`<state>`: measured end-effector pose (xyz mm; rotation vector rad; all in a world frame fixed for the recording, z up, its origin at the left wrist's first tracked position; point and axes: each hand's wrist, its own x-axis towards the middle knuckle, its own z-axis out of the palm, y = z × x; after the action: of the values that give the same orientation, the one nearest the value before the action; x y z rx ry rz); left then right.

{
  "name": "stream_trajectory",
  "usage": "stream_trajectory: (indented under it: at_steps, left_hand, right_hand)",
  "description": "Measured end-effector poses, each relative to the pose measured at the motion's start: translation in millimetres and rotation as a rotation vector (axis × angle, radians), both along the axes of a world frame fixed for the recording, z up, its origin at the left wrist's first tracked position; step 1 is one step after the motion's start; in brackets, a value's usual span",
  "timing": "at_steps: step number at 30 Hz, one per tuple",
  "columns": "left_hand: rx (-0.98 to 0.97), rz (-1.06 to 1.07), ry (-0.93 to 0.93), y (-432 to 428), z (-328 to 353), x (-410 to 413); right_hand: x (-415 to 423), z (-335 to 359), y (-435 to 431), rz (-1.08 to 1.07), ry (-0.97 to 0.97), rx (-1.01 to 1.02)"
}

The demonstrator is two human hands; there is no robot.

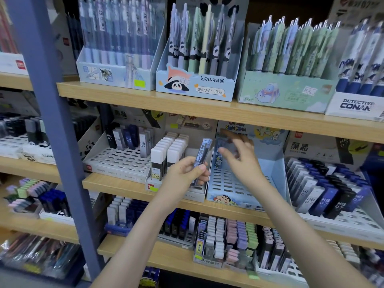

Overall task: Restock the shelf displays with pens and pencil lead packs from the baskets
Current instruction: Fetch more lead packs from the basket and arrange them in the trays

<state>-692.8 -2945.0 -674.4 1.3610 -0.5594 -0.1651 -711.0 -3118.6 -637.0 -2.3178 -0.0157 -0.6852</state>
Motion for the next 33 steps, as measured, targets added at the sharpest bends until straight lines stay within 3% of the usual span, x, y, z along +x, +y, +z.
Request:
stream_trajectory:
  at_steps: [4,9,12,18,24,33]
  left_hand:
    - [0.1,0.042,-0.119,-10,4,-5]
    - [0.414,0.4,-0.484,-26,5,-11]
    - [0.46,0.511,-0.685,-32,-3,-7]
    - [0.741,0.489,-1.025,-26,-33,8]
    - [0.822,0.528,-1.305,-25,-45,14]
    - [0.842,0.504,-1.453,-19,-52,17]
  right_hand:
    - [-21,7,22,0.311,0.061,0.35]
    - [-27,10,22,0.258,0.03,0.534]
    - [-28,16,11,0.195,0.045,0.592]
    - [-16,11,-20,-0.03,0.099,0.2]
    - [-1,-2,-22,0.017,-0.053,0.21]
    - [20,2,-19,0.081,0.024,-0.009]
